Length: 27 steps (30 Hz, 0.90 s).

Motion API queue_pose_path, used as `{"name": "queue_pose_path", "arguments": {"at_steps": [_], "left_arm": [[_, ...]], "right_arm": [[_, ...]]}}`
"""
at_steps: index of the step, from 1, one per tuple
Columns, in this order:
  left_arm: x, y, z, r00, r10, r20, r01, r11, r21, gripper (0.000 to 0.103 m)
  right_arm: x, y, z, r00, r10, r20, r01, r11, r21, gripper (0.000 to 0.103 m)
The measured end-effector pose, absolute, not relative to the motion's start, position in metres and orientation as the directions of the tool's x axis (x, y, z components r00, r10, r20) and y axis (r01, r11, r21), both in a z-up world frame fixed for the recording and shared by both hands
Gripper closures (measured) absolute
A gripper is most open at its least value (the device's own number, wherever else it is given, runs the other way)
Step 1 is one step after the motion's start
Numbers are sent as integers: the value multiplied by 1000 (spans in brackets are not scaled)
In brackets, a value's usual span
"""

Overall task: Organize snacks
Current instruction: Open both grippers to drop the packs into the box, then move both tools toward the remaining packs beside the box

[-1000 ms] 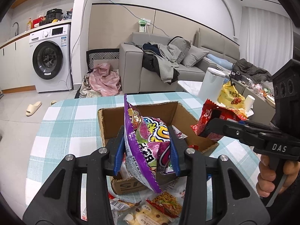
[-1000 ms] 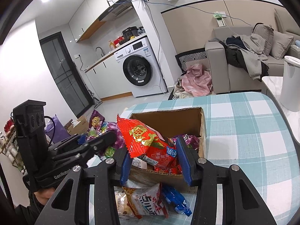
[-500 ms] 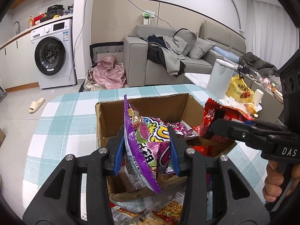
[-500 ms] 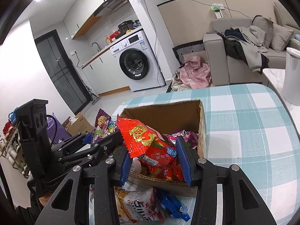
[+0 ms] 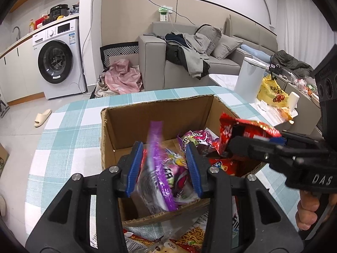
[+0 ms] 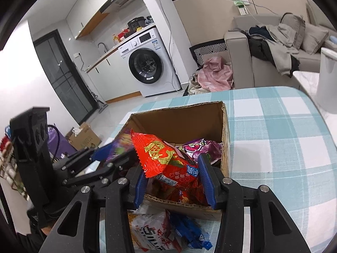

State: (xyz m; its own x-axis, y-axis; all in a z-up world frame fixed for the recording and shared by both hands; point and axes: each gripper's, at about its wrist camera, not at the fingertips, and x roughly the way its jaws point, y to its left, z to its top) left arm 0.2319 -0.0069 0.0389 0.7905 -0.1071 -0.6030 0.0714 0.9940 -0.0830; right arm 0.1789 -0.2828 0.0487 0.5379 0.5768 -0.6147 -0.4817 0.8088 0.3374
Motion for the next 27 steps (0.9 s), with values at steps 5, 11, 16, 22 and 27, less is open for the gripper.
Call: {"name": "queue_pose_path", "arguments": {"at_steps": [5, 11, 16, 22, 27], "left_arm": [[216, 0, 50, 816, -102, -568, 60, 994, -93, 21], [183, 14, 63, 826, -102, -554, 49, 993, -109, 15], [155, 30, 67, 830, -96, -549, 27, 991, -133, 8], [116, 43, 72, 848, -81, -523, 15, 991, -129, 2], [92, 50, 72, 857, -66, -511, 16, 995, -101, 1]], "right_arm": [[164, -289, 57, 592, 554, -585, -484, 825, 291, 47], [147, -305, 64, 613, 542, -574, -472, 835, 284, 16], [135, -322, 69, 632, 545, -551, -445, 837, 318, 3], [121, -331, 70, 632, 542, -553, -451, 838, 307, 1], [109, -327, 68, 633, 518, -575, -468, 848, 250, 1]]}}
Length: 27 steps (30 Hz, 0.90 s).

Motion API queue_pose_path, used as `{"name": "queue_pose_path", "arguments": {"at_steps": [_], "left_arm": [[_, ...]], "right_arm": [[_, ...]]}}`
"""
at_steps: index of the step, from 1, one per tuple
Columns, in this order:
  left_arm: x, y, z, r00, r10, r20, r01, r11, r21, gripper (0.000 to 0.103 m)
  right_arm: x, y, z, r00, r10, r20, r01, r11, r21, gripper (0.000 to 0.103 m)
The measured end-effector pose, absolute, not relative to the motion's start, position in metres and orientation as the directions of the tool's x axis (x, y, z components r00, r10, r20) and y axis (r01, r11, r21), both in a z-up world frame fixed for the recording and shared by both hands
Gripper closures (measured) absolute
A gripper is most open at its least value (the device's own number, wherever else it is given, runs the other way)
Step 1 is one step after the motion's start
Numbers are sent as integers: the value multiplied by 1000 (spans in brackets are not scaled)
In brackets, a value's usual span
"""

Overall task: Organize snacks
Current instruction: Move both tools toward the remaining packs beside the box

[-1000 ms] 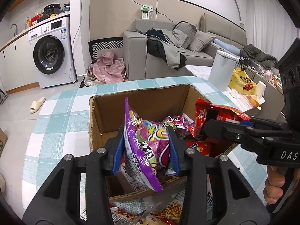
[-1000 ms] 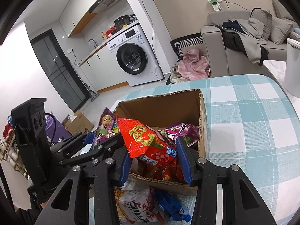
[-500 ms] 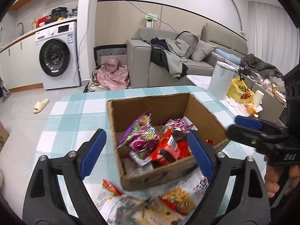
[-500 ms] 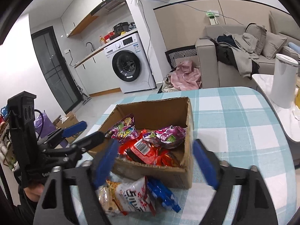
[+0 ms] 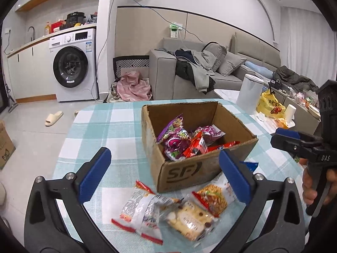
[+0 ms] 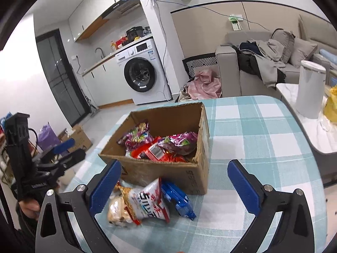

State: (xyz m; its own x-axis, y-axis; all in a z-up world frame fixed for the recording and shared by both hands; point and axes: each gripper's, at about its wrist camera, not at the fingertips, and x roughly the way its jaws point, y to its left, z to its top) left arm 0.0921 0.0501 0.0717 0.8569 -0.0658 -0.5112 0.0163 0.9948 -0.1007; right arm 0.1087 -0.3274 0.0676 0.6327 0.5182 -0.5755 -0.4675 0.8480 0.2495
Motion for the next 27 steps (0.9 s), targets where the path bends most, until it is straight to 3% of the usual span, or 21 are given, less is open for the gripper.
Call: {"name": "queue_pose_path", "arguments": {"at_steps": [12, 27], "left_arm": [[78, 64, 50, 830, -61, -554, 2, 994, -106, 1], [100, 48, 23, 781, -48, -622, 30, 999, -40, 1]], "right_arm": [[100, -322, 51, 615, 485, -622, -492, 852, 179, 1], [115, -324, 30, 575, 449, -684, -447, 872, 197, 1]]}}
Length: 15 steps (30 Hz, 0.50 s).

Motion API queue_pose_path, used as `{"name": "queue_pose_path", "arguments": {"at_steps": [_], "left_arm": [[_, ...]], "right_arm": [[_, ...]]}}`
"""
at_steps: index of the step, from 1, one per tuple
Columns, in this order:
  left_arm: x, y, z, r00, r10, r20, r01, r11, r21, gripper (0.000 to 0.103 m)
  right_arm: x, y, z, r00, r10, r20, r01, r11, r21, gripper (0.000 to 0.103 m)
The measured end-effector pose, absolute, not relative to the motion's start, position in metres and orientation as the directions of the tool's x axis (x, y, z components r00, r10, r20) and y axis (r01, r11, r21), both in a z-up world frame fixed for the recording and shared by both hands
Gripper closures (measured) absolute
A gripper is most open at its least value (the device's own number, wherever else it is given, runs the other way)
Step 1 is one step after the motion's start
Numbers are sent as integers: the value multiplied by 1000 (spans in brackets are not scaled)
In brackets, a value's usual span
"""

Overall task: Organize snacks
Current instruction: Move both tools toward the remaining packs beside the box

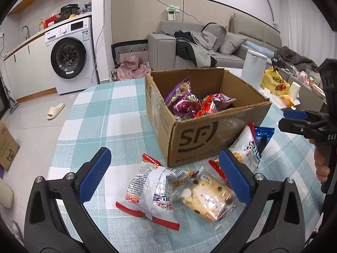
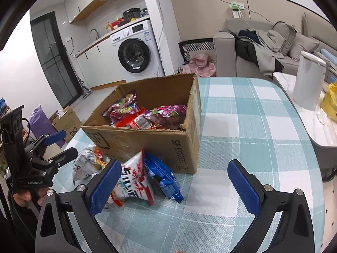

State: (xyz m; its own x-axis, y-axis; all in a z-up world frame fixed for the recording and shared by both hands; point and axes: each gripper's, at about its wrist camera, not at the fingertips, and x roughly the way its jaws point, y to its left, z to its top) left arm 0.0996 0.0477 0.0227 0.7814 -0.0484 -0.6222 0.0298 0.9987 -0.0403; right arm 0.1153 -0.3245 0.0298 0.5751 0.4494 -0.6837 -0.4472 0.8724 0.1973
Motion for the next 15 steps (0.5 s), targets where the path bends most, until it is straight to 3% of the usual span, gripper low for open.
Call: {"name": "queue_pose_path", "arguments": {"at_steps": [15], "left_arm": [[121, 54, -8, 716, -30, -698, 17, 1000, -25, 2]], "right_arm": [[126, -320, 5, 535, 411, -738, -429, 885, 182, 1]]}}
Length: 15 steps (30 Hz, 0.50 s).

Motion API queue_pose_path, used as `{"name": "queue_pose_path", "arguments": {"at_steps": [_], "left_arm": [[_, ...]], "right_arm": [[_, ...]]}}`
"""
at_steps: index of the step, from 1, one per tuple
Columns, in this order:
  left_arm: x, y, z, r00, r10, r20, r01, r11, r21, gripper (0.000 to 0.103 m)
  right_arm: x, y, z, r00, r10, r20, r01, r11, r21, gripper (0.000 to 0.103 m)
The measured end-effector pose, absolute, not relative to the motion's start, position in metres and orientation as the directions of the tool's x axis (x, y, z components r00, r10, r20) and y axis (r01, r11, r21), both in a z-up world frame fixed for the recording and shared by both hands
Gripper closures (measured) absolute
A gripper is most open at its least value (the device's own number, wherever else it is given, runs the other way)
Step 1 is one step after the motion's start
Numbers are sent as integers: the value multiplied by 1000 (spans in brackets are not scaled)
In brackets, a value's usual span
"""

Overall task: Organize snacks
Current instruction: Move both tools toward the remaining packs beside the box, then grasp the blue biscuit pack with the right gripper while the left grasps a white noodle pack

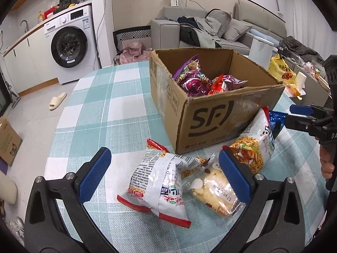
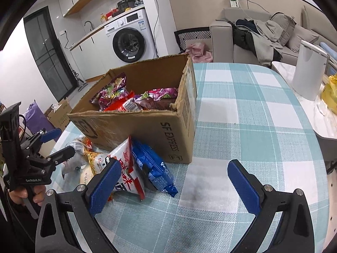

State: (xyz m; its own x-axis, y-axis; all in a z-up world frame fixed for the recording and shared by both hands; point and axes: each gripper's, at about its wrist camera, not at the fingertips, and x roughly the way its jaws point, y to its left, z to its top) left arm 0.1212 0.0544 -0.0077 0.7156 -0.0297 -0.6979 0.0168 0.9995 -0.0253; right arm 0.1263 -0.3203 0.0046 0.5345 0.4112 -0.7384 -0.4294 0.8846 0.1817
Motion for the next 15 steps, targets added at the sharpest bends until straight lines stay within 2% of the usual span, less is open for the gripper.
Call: {"name": "queue_pose_path", "arguments": {"at_steps": [11, 15], "left_arm": [[134, 66, -30, 663, -41, -748, 5, 999, -50, 2], [139, 70, -40, 645, -37, -763, 6, 999, -44, 2]], "right_arm": [[129, -309, -14, 496, 396, -772, -438, 882, 171, 1], [130, -309, -17, 487, 406, -773, -442, 878, 183, 6]]}}
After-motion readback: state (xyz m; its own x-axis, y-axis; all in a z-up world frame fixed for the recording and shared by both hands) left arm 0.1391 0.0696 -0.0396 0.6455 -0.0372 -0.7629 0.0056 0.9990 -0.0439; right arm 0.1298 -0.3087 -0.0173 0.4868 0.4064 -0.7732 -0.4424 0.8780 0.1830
